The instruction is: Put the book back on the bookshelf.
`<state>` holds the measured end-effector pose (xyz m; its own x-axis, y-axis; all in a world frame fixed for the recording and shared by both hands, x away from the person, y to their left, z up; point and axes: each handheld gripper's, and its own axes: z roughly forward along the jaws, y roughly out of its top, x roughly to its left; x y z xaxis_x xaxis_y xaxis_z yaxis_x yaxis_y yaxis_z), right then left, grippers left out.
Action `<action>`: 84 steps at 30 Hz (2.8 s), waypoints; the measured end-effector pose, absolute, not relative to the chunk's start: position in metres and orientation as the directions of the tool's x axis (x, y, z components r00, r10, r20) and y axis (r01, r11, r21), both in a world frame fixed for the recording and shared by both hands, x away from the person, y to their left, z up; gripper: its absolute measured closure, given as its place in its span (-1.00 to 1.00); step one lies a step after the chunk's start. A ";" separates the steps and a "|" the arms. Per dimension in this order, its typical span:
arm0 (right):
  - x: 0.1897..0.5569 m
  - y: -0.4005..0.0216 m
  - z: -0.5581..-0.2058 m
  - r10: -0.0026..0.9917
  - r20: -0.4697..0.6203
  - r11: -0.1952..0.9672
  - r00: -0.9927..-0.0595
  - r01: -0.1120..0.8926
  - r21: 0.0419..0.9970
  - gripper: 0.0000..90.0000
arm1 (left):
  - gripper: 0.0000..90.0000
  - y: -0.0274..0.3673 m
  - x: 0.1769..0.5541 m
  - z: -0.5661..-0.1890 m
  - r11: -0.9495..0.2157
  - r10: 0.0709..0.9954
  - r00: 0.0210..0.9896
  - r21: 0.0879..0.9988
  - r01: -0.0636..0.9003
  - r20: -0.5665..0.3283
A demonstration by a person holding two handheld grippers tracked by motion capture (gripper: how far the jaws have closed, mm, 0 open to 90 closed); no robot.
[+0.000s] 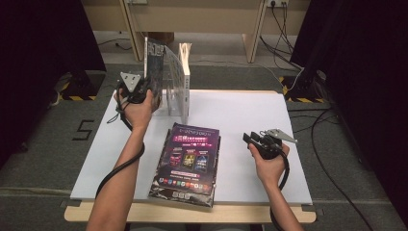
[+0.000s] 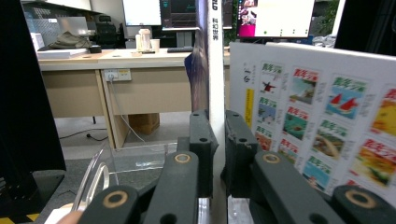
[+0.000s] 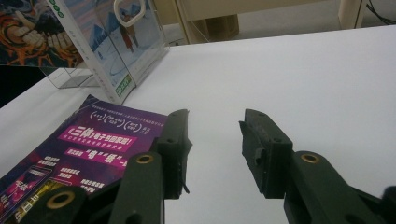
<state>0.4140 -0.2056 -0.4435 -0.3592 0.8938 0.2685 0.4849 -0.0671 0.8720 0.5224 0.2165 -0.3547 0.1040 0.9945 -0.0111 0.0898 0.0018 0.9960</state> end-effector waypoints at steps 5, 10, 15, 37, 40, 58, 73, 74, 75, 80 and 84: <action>0.415 -0.206 -0.445 0.894 0.263 -0.061 -0.362 0.482 0.874 0.36 | 0.84 0.218 0.530 -0.366 0.005 0.996 0.094 0.997 0.077 -0.012; 0.415 -0.205 -0.447 0.894 0.262 -0.056 -0.363 0.490 0.870 0.36 | 0.84 0.220 0.529 -0.373 -0.014 0.995 0.096 0.998 0.060 0.008; 0.416 -0.204 -0.448 0.893 0.259 -0.049 -0.369 0.492 0.869 0.36 | 0.84 0.224 0.521 -0.376 -0.020 0.995 0.096 0.998 0.056 0.014; 0.416 -0.206 -0.450 0.895 0.272 -0.057 -0.353 0.514 0.856 0.34 | 0.83 0.254 0.457 -0.393 -0.038 0.987 0.159 0.973 0.226 0.001; 0.416 -0.206 -0.451 0.894 0.273 -0.056 -0.354 0.517 0.854 0.34 | 0.83 0.259 0.449 -0.399 -0.033 0.986 0.164 0.969 0.245 -0.008; 0.417 -0.204 -0.454 0.895 0.273 -0.048 -0.352 0.532 0.845 0.33 | 0.70 0.268 0.423 -0.396 0.055 0.983 0.164 0.980 0.191 -0.087; 0.418 -0.207 -0.454 0.895 0.280 -0.055 -0.346 0.539 0.841 0.31 | 0.57 0.258 0.441 -0.372 0.070 0.975 0.198 0.986 0.154 -0.101; 0.418 -0.207 -0.454 0.896 0.279 -0.054 -0.346 0.538 0.841 0.31 | 0.57 0.258 0.442 -0.372 0.070 0.975 0.198 0.986 0.151 -0.099; 0.418 -0.207 -0.454 0.896 0.280 -0.055 -0.345 0.539 0.841 0.31 | 0.60 0.257 0.443 -0.372 0.070 0.974 0.202 0.987 0.148 -0.100; 0.417 -0.209 -0.454 0.897 0.281 -0.057 -0.341 0.541 0.839 0.31 | 0.82 0.262 0.444 -0.374 0.108 0.973 0.186 0.984 0.145 -0.134; 0.418 -0.209 -0.455 0.896 0.281 -0.054 -0.344 0.543 0.838 0.30 | 0.82 0.268 0.443 -0.372 0.080 0.978 0.181 0.987 0.141 -0.105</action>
